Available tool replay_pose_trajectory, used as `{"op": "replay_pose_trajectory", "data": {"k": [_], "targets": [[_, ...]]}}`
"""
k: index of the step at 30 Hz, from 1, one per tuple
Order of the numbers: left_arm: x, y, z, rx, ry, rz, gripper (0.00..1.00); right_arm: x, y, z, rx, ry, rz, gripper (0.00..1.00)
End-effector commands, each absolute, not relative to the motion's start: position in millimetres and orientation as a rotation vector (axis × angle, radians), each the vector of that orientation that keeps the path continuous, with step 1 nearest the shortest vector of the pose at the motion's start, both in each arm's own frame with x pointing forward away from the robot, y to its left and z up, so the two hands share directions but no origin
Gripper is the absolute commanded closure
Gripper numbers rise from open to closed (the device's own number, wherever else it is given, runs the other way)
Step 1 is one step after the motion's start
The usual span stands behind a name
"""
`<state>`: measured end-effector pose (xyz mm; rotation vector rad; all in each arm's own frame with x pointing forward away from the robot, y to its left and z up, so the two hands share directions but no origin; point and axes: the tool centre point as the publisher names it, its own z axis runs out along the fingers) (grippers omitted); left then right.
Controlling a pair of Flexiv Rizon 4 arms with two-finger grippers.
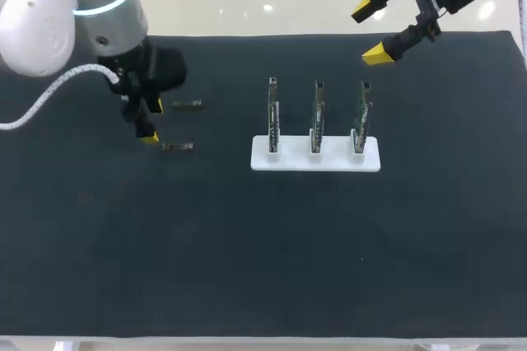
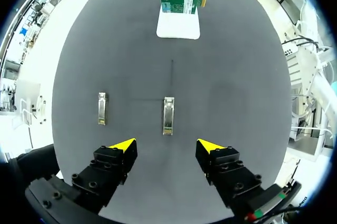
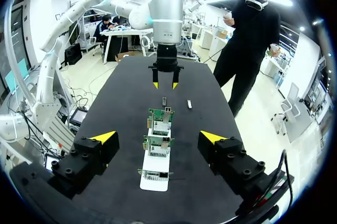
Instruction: Pick up the optical module with the left hand, and insert it into the network port with the right hand.
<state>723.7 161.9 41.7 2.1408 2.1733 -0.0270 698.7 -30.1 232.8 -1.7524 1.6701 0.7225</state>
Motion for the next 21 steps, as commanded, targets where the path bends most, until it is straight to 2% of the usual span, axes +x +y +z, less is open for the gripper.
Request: {"op": "replay_pose_trajectory", "data": {"k": [1,21], "targets": [[732,160,33,2.155,2.192,-0.034,0.00,699,-30,232,-1.752,1.668,0.723,0.00],[735,156,8,2.203,2.205,-0.089,0.00,699,-30,232,-1.752,1.668,0.723,0.00]]}}
